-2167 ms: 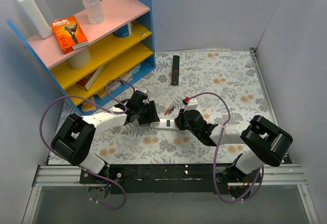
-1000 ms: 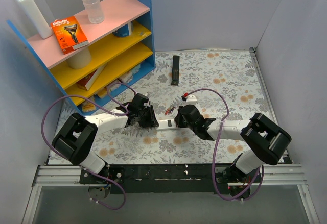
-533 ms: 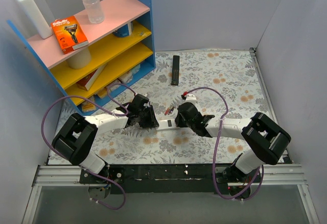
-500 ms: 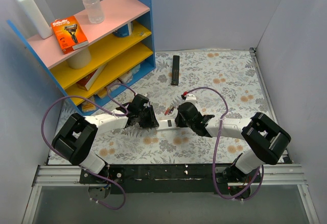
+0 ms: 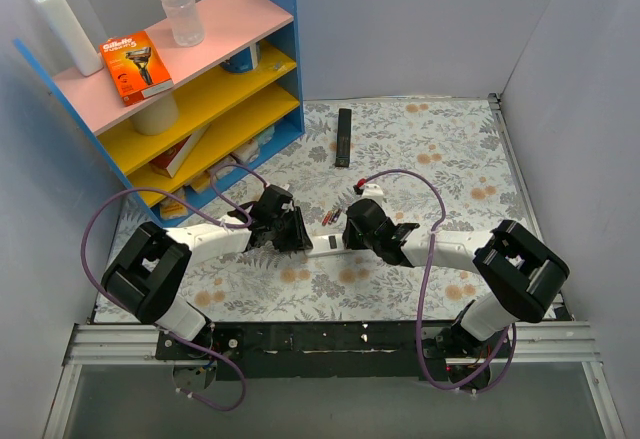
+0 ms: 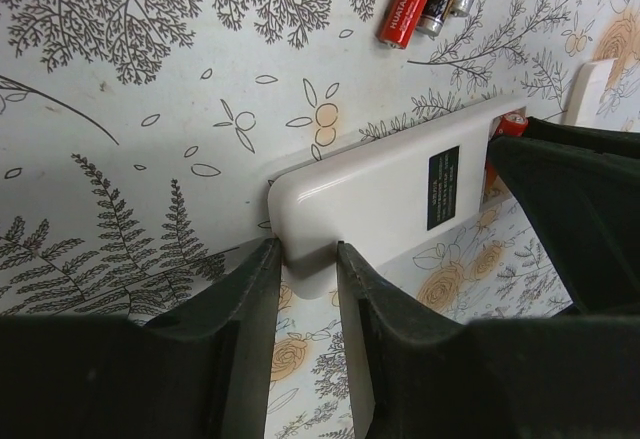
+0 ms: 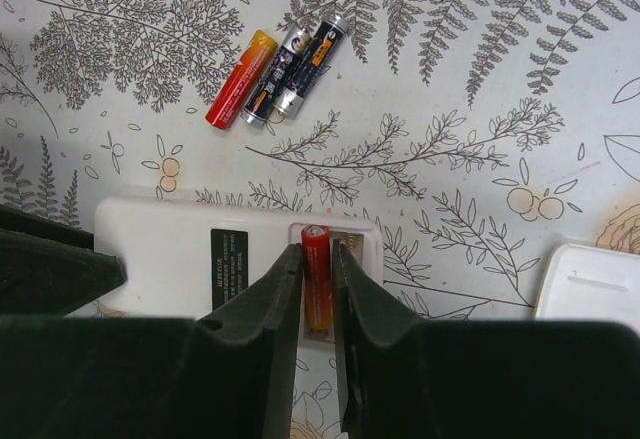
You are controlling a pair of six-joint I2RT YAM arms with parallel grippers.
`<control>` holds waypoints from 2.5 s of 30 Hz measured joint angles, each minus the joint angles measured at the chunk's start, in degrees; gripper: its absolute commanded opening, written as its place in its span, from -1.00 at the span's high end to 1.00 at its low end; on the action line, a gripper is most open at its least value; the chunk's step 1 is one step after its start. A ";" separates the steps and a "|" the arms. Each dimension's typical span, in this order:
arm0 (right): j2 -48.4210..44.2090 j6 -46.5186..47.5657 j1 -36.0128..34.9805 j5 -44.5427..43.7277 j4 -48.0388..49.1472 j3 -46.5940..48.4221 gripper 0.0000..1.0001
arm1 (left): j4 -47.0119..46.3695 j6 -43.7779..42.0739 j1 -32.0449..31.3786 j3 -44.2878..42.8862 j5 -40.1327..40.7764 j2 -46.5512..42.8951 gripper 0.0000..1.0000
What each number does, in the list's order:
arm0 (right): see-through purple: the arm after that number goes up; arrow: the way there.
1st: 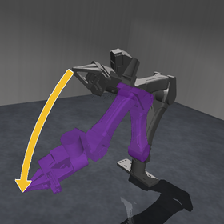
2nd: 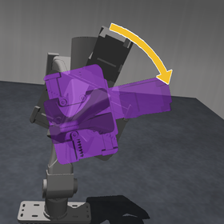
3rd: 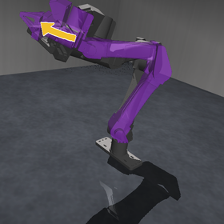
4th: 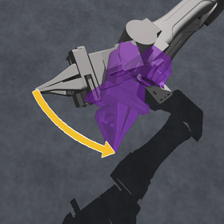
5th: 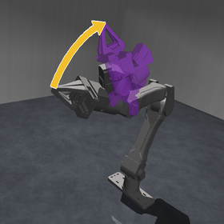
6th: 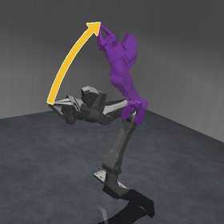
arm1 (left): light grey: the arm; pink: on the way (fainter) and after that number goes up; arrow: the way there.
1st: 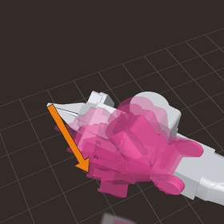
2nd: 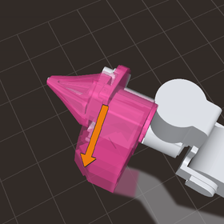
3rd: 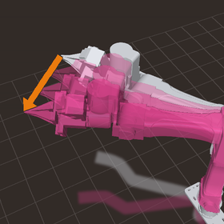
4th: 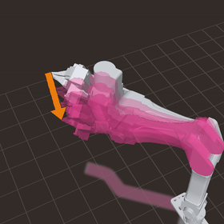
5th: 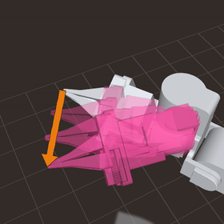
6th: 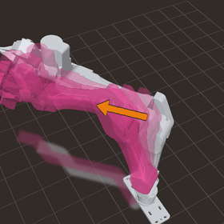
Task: Load the batteries into the remote control
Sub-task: Load the battery into the remote control.
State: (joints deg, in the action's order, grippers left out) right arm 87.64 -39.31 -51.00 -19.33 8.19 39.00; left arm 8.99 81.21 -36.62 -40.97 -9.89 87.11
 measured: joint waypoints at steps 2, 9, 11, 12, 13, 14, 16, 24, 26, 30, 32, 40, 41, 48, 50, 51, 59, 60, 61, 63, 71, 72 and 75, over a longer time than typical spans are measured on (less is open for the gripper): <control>0.00 0.09 0.00 0.07 -0.55 0.15 0.43 | 0.00 0.00 -0.13 0.02 -0.02 0.00 0.42; -0.02 0.26 0.00 -0.02 -1.46 0.52 0.37 | 0.02 -0.17 -0.28 0.02 -0.02 0.00 0.38; -0.09 0.33 0.00 -0.02 -1.86 0.63 0.35 | 0.02 -0.24 -0.35 0.02 -0.02 0.00 0.36; -0.15 0.39 0.00 -0.02 -2.03 0.63 0.35 | 0.00 -0.26 -0.37 0.02 -0.02 0.00 0.36; -0.26 0.50 -0.02 0.00 -2.16 0.66 0.34 | 0.00 -0.33 -0.39 0.02 -0.02 0.00 0.35; -0.35 0.63 -0.02 0.00 -2.27 0.68 0.31 | 0.00 -0.42 -0.44 0.02 0.00 0.00 0.35; -0.66 0.98 -0.02 0.02 -2.84 1.03 0.28 | 0.00 -0.44 -0.52 0.02 0.00 0.00 0.35; -2.93 5.20 -0.09 0.90 -4.85 3.98 0.09 | 0.04 -1.11 -0.68 0.00 0.02 0.00 0.34; -3.72 7.13 -0.11 1.42 -4.87 4.11 0.09 | 0.04 -1.49 -0.68 -0.02 0.07 0.00 0.34; -5.18 14.62 0.44 3.69 -5.20 4.11 0.09 | 0.17 -2.16 -0.70 -0.17 0.24 0.00 0.34; -6.16 20.02 1.68 7.17 -5.22 4.11 0.10 | 0.35 -2.47 -0.70 -0.42 0.33 0.04 0.34; -7.50 45.24 9.38 26.14 -10.03 6.16 0.28 | 0.94 -4.35 -0.70 -2.29 0.57 1.68 0.34; -7.02 47.76 10.21 28.83 -11.32 6.93 0.29 | 1.01 -4.46 -0.68 -2.45 0.57 1.92 0.34; -1.51 58.18 13.81 40.50 -17.44 11.72 0.39 | 1.49 -5.49 -0.68 -3.63 0.63 2.73 0.34; -0.37 59.43 13.92 42.14 -18.51 12.24 0.42 | 1.62 -5.68 -0.68 -3.80 0.68 2.84 0.35; 0.26 60.00 13.92 42.86 -18.93 12.57 0.44 | 1.73 -5.77 -0.68 -3.85 0.68 2.91 0.34; 3.04 62.01 14.16 45.03 -20.83 13.44 0.55 | 1.90 -5.86 -0.68 -4.15 0.68 3.17 0.34; 3.17 62.03 14.29 45.00 -20.90 13.44 0.56 | 1.97 -5.86 -0.68 -4.20 0.68 3.19 0.34; 3.30 62.05 14.47 45.00 -20.96 13.44 0.56 | 1.97 -5.86 -0.68 -4.20 0.68 3.21 0.35; 3.58 62.05 14.71 45.00 -21.00 13.44 0.58 | 2.03 -5.86 -0.68 -4.26 0.68 3.23 0.35; 5.33 62.05 15.30 45.51 -21.40 13.77 0.62 | 2.40 -5.95 -0.68 -4.63 0.68 3.43 0.35; 5.60 62.05 15.32 45.64 -21.40 13.84 0.62 | 2.40 -5.95 -0.68 -4.63 0.68 3.43 0.35; 5.97 62.07 15.37 46.14 -21.68 14.19 0.66 | 2.45 -5.95 -0.68 -4.63 0.68 3.43 0.35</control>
State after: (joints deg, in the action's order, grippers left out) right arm 93.60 22.76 -35.64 26.81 -13.50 53.19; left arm 11.44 75.26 -37.30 -45.60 -9.21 90.54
